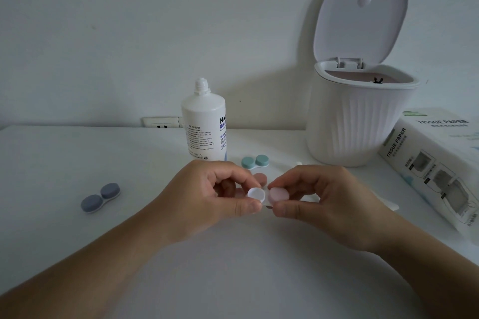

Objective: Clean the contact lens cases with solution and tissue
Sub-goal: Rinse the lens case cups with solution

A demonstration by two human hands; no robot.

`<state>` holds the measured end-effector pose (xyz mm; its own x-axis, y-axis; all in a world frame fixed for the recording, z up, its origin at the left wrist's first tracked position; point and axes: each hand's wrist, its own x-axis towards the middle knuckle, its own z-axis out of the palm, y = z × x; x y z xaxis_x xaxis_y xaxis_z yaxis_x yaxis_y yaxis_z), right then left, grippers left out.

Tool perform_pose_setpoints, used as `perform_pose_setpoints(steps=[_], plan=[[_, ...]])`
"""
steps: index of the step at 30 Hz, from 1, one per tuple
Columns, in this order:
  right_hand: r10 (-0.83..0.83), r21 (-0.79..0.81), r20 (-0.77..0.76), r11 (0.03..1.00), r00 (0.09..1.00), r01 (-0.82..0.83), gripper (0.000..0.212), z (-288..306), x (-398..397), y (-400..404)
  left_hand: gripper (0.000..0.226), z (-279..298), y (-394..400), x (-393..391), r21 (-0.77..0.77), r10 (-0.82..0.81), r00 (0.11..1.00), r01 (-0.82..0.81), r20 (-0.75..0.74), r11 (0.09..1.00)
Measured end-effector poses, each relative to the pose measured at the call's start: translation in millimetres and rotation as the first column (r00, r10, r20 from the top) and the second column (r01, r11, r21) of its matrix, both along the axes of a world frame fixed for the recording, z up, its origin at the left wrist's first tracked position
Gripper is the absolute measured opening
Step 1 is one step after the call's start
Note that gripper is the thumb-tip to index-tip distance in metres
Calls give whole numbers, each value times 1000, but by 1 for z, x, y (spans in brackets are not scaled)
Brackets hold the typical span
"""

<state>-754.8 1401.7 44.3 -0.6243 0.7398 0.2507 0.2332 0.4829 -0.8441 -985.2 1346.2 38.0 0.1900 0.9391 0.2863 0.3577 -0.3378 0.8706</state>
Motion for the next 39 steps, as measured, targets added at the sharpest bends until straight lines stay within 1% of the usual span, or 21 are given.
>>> perform_pose_setpoints(steps=[4,6,8,10,12,14,23,27,30,34,39], plan=[[11,-15,-8,1000,1000,-11,27,-1,1,0,18,1,-2,-2,41,-24,1000,25,-15,999],[10,-12,6,1000,1000,-10,23,0,1,1,18,1,-2,-2,77,-11,999,14,-39,997],[4,-11,35,1000,999,-3,17,1,4,3,27,1,-1,-1,142,57,988,-37,-142,989],[-6,1,65,1000,998,6,15,2,6,6,41,-2,2,-5,237,174,940,-105,-293,966],[-22,11,76,1000,997,21,16,3,7,7,37,-2,3,-8,293,281,878,-171,-388,941],[-30,12,70,999,997,30,16,3,8,8,31,-2,3,-9,287,318,849,-208,-421,935],[-6,26,82,1000,997,4,19,0,8,9,26,-11,5,-4,161,322,806,-279,-497,947],[0,26,68,1000,998,-2,18,-1,8,8,17,-12,7,-3,147,304,803,-268,-513,952],[2,18,71,1000,997,-4,18,-1,8,9,19,-13,6,-3,147,301,805,-263,-511,953],[0,16,71,1000,997,-1,17,-1,9,9,27,-13,6,-5,183,288,846,-229,-448,956],[0,28,71,1000,998,-2,16,-1,10,11,23,-8,4,-9,210,188,910,-116,-369,971]])
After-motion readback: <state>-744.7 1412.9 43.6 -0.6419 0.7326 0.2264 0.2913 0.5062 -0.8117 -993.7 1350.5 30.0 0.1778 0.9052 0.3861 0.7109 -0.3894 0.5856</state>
